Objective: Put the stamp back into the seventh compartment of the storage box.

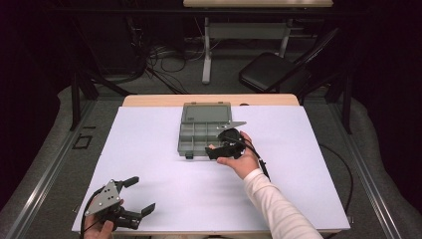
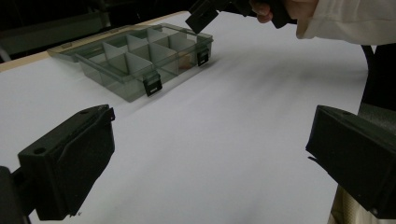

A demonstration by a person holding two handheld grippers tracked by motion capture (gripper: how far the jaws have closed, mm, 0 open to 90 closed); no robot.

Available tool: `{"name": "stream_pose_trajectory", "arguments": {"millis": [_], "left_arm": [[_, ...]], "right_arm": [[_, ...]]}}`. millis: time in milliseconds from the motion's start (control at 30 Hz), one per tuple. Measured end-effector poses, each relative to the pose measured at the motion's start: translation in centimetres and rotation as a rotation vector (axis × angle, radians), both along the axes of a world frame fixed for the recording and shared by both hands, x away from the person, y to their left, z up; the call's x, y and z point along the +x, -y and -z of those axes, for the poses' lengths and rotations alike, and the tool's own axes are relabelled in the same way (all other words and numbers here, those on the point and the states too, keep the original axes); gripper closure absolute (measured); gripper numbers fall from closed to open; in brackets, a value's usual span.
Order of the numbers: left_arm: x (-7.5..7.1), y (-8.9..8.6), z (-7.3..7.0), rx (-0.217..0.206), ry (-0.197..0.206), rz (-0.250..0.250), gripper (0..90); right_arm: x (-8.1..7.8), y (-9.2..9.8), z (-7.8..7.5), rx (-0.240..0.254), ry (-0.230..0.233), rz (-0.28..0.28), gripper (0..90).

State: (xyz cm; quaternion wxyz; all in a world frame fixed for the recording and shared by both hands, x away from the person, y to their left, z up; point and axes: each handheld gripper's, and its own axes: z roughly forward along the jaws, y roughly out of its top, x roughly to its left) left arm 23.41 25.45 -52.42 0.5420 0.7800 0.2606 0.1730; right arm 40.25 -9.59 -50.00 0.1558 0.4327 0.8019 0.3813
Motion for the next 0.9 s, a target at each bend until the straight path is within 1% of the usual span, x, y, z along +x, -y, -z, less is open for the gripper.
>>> {"name": "stream_pose_trajectory", "arguments": {"millis": [67, 100, 200, 267, 333, 400, 567, 633, 733, 900], "left_arm": [[0.0, 0.0, 0.0, 0.001, 0.001, 0.0, 0.9], [0.0, 0.0, 0.0, 0.002, 0.001, 0.0, 0.9], [0.0, 0.0, 0.0, 0.003, 0.001, 0.0, 0.8], [0.0, 0.0, 0.0, 0.002, 0.001, 0.001, 0.8], [0.0, 0.0, 0.0, 0.002, 0.001, 0.001, 0.8], [0.0, 0.1, 0.0, 0.004, 0.001, 0.002, 0.8], [0.0, 0.1, 0.0, 0.006, 0.002, 0.005, 0.8], [0.1, 0.1, 0.0, 0.008, 0.002, 0.008, 0.8], [0.1, 0.2, 0.0, 0.007, 0.004, 0.004, 0.9], [0.1, 0.2, 0.0, 0.008, 0.003, 0.005, 0.8]], "right_arm": [[-0.2, 0.2, -0.1, 0.004, -0.005, 0.001, 12.2], [-0.4, 0.3, -0.2, 0.014, -0.003, 0.003, 12.3], [-1.1, 0.8, -0.6, 0.023, 0.007, -0.001, 14.4], [-1.7, 1.0, -0.9, 0.031, 0.012, 0.0, 14.5], [-2.3, 1.3, -1.1, 0.038, 0.03, -0.003, 14.5], [-2.8, 1.6, -1.3, 0.045, 0.031, -0.002, 14.3], [-4.2, 2.4, -1.7, 0.088, 0.043, -0.002, 13.5], [-4.8, 2.7, -1.8, 0.086, 0.046, -0.007, 12.4], [-6.1, 3.1, -1.7, 0.067, 0.08, -0.013, 10.3], [-7.8, 3.9, -1.4, 0.079, 0.093, -0.022, 4.3]]}}
